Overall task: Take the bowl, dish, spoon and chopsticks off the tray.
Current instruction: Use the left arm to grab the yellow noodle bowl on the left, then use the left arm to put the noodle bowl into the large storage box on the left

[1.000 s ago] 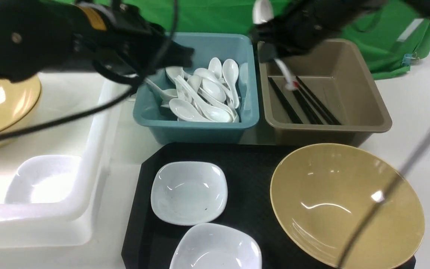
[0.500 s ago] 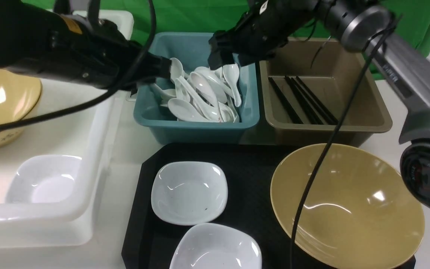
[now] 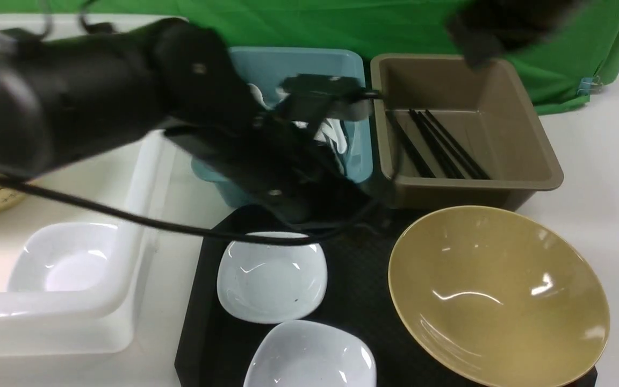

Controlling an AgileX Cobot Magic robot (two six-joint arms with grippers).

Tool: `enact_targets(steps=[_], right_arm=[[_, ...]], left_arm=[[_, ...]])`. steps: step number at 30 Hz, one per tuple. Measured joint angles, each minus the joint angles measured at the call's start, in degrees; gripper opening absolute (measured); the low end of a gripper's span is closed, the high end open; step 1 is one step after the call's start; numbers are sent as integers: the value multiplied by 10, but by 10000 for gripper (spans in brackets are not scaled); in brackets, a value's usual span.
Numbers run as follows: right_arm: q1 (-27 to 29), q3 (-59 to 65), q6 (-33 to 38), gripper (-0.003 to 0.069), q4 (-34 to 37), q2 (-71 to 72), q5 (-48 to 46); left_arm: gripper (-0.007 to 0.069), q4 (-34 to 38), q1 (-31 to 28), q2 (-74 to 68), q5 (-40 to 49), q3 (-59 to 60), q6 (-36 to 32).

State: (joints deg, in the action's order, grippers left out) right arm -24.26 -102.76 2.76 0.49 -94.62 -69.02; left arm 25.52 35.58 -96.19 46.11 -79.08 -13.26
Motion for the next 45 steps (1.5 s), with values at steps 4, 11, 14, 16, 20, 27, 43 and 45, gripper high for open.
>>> enact_targets(steps=[4, 11, 14, 16, 20, 27, 43, 45], right_arm=[[28, 190, -7, -3, -20, 141, 31], [56, 416, -33, -4, -26, 354, 95], [56, 435, -35, -5, -24, 390, 95], [56, 437, -35, -5, -18, 412, 96], [56, 437, -34, -5, -5, 423, 96], [56, 437, 31, -5, 54, 421, 94], [-18, 232, 209, -5, 294, 259, 97], [-77, 170, 210, -5, 292, 207, 106]], left_arm=[[113, -17, 11, -56, 8, -54, 47], [463, -23, 21, -159, 14, -118, 59], [540, -17, 27, -186, 4, -126, 59], [574, -8, 31, -209, -6, -126, 60], [531, 16, 33, -234, -10, -126, 60], [53, 62, 33, -248, 3, -133, 71], [12, 65, -258, -3, 178, -217, 73], [12, 52, -373, 32, 211, -217, 74]])
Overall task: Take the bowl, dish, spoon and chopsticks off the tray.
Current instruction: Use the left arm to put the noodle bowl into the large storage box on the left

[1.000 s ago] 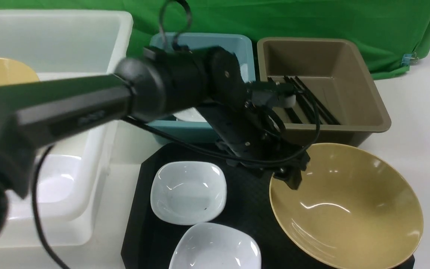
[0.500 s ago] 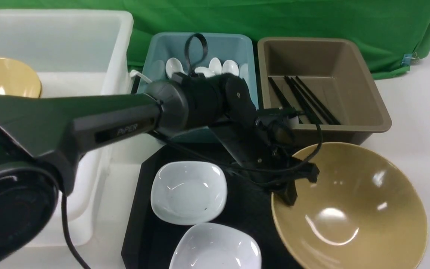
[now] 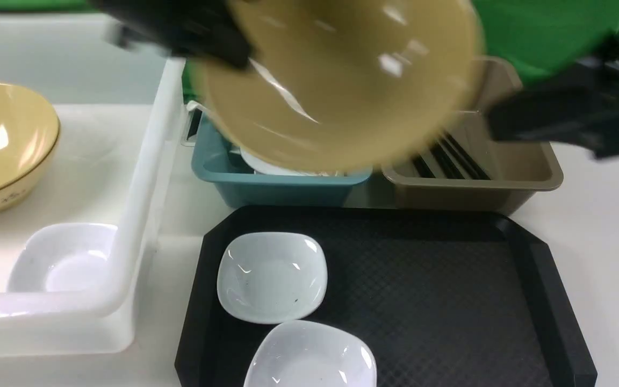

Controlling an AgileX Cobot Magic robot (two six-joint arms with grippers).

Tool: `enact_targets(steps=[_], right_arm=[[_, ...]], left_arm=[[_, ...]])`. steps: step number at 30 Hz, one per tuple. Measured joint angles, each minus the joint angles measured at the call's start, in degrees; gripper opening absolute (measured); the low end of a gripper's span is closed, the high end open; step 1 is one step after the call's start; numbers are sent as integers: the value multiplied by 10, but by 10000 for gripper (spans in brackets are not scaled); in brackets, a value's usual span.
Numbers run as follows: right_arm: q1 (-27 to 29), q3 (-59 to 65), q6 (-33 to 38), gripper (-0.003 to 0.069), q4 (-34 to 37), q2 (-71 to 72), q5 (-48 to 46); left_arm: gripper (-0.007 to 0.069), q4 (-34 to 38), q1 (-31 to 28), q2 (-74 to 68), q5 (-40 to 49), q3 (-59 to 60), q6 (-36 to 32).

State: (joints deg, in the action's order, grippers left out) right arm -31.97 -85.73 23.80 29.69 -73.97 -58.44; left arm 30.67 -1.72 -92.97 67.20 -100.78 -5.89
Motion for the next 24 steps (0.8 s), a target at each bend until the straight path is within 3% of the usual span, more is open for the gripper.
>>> enact_targets(steps=[3, 4, 5, 7, 11, 15, 24], right_arm=[[-44, -50, 1, -5, -12, -44, 6], [-80, -96, 0, -5, -27, -84, 8], [-84, -102, -1, -5, -29, -94, 8], [-122, -167, -3, -5, -49, -151, 8], [-154, -255, -12, -5, -60, -238, 8], [-168, -316, -16, -2, -61, -289, 4], [-175, -336, -17, -2, -64, -310, -6]], left_arm=[[12, -11, -76, 14, 8, 0, 3], [12, -16, -159, 18, 1, 0, 11], [12, -17, -167, 18, -3, 0, 14], [12, -18, -262, 11, -34, 0, 29], [12, -34, -364, -26, -68, 0, 42], [12, -64, -401, -78, -71, 0, 43], [33, -44, -401, -169, -83, 0, 39]])
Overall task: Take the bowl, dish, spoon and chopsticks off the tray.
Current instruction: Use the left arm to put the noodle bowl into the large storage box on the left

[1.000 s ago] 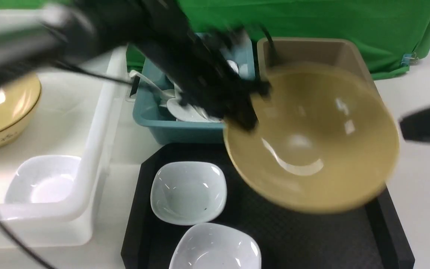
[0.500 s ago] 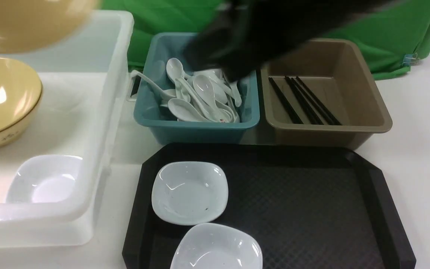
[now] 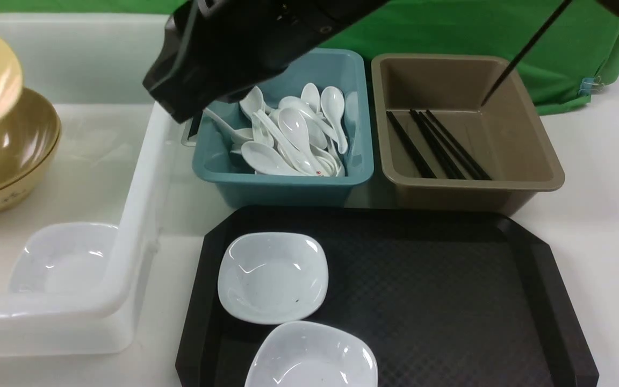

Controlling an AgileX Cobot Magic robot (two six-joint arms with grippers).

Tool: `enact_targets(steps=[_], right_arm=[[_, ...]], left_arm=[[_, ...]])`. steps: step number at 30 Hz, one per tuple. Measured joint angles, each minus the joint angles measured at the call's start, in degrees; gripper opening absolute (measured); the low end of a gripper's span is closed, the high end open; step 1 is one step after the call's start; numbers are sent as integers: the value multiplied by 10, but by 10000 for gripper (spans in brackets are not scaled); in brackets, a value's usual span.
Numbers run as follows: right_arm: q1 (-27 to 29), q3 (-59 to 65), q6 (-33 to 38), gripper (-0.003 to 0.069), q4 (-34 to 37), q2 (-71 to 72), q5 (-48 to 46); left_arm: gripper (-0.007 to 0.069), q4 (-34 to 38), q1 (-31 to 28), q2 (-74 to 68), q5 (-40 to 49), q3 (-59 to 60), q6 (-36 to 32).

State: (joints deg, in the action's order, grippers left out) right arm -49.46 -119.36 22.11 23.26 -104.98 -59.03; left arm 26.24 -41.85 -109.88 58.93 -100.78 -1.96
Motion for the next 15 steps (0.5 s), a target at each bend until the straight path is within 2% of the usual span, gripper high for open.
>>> enact_targets(steps=[5, 7, 9, 13, 15], right_arm=[[-1, -3, -1, -2, 0, 0, -3], [-1, -3, -1, -2, -3, 0, -7], [0, -5, -3, -2, -5, 0, -15], [10, -20, -24, -2, -21, 1, -49], [19, -27, -42, -2, -46, 2, -71]], left_arm=[[156, 1, 9, -26, 1, 0, -10], [295, 1, 12, -32, 8, 0, -10], [388, -4, 13, -28, 25, -6, -4], [549, -70, 15, -8, 54, -40, 34], [584, -103, 15, 9, 60, -56, 48]])
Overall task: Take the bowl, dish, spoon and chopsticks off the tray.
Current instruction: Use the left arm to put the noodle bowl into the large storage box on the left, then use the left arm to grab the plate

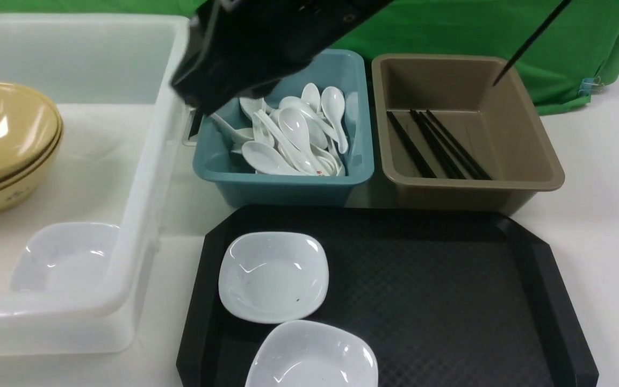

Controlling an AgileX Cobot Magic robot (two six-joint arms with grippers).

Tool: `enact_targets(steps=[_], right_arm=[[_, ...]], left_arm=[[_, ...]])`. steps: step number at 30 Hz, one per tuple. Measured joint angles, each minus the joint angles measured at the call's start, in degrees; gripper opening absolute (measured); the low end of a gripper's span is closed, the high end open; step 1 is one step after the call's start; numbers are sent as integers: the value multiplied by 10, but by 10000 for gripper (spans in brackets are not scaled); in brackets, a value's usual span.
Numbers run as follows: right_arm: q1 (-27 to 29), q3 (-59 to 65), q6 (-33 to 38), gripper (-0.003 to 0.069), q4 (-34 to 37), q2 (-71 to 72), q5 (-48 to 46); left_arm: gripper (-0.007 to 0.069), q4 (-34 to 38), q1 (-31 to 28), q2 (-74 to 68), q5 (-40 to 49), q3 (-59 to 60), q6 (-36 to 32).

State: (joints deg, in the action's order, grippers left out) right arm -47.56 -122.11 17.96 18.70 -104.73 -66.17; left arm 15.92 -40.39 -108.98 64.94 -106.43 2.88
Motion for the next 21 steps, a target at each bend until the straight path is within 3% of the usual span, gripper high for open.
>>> enact_targets(steps=[4, 7, 8, 9, 10, 11, 12, 13, 15, 17, 18, 19, 21], right_arm=[[33, 6, -41, -2, -80, 18, -29], [58, 33, -53, -2, -110, 44, -30], [77, 62, -54, -2, -116, 69, -30], [99, 95, -57, -2, -118, 99, -30], [112, 128, -58, -2, -119, 118, -31], [130, 164, -59, -2, -121, 142, -31], [134, 171, -60, -2, -122, 152, -31], [162, 223, -61, -2, -124, 187, -31], [189, 275, -62, -2, -127, 217, -28], [237, 368, -62, -2, -127, 281, 0], [240, 374, -62, -2, -126, 285, 3], [255, 410, -61, -2, -121, 312, 18], [265, 448, -38, -2, -101, 338, 20]], left_arm=[[575, -4, 0, 51, 23, -33, 12], [449, 54, 18, 85, 36, -35, -19], [330, 89, 46, 106, 38, -35, -51], [206, 102, 82, 127, 38, -32, -72], [137, 107, 112, 135, 38, -29, -83], [78, 110, 163, 152, 37, -20, -92], [61, 112, 173, 155, 37, -17, -94], [27, 114, 230, 173, 37, -1, -98], [7, 114, 312, 186, 38, 27, -102], [0, 81, 446, 196, 38, 90, -95], [0, 76, 466, 196, 39, 101, -93], [6, 36, 531, 196, 40, 144, -71], [25, -10, 604, 191, 42, 203, -38]])
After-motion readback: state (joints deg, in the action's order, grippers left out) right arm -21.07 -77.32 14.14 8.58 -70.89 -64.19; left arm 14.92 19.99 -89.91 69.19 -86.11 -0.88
